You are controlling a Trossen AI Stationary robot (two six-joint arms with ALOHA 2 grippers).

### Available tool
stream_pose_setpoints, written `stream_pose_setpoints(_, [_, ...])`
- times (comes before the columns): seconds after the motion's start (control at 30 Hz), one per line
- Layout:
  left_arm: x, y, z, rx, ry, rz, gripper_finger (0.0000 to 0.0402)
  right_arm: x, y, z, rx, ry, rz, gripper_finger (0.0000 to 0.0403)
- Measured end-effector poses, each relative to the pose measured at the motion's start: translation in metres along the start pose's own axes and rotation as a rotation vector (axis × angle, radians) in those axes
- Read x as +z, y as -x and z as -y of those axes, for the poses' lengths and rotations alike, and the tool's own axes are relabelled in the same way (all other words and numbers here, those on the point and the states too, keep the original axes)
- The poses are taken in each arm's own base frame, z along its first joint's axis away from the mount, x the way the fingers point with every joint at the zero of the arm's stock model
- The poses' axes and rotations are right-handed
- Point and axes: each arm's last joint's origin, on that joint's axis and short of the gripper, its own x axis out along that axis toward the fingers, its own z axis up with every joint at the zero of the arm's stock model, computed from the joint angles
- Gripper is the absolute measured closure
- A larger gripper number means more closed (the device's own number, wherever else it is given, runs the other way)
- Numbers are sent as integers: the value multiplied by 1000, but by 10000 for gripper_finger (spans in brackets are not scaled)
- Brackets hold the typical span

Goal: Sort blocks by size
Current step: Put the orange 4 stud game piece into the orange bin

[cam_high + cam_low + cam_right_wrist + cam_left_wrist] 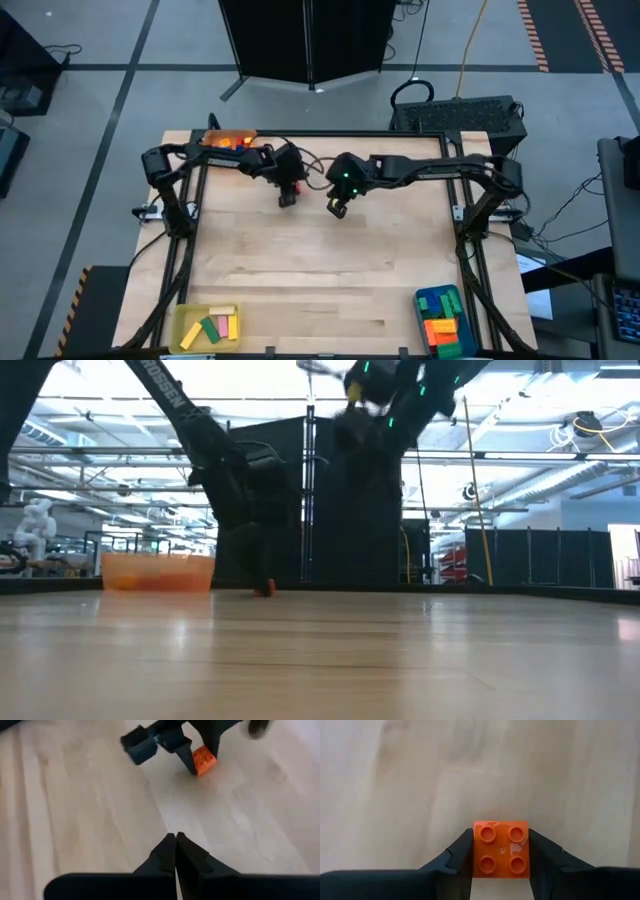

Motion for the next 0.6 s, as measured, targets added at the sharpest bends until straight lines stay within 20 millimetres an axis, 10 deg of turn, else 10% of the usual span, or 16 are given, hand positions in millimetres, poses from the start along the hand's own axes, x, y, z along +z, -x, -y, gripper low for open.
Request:
stream_pose_setpoints(0.3, [-6, 52, -2, 134, 23, -17, 271, 9, 61, -20, -64, 87, 194, 403])
stream_pose_setpoints(0.6, [-23, 128, -26, 286, 131, 81, 271, 9, 63, -17, -151, 151, 251, 403])
